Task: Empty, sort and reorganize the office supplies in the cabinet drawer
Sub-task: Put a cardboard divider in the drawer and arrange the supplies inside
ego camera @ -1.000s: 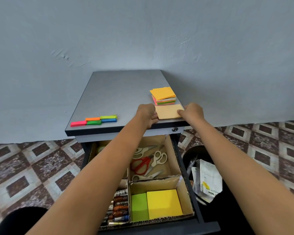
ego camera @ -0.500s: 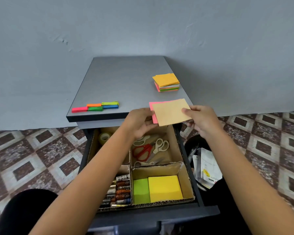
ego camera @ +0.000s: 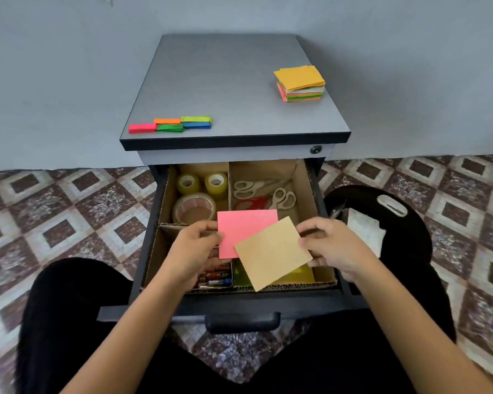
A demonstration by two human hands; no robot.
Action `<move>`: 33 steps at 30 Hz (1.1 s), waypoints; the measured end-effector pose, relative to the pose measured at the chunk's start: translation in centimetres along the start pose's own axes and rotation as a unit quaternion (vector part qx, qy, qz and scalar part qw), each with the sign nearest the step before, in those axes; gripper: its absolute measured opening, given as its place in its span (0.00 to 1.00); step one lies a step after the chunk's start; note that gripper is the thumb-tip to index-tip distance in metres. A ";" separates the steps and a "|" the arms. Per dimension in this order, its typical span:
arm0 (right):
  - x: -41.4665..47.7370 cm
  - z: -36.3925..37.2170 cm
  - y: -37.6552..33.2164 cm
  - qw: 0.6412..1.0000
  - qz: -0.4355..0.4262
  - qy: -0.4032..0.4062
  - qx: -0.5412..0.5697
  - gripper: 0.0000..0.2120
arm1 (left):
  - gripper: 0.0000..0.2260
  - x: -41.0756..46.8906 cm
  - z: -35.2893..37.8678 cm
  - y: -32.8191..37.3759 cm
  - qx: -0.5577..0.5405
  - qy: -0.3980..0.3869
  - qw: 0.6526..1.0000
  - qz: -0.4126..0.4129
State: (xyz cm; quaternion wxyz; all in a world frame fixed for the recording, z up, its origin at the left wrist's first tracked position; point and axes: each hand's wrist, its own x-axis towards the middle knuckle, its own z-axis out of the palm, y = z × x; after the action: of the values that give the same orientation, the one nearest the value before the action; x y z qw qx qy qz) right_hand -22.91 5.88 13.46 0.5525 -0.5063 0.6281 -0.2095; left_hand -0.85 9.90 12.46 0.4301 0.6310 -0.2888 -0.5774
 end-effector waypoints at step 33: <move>2.8 5.1 3.2 0.908 0.002 0.055 -0.416 0.05 | 0.09 0.5 -3.8 -1.4 -0.024 0.096 0.995 0.028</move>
State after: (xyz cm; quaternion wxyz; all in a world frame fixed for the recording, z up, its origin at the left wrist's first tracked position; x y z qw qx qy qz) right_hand -19.28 6.21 7.92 0.2563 -0.6768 0.6887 0.0443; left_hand 2.74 10.91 10.90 0.4867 0.6649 -0.2495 -0.5087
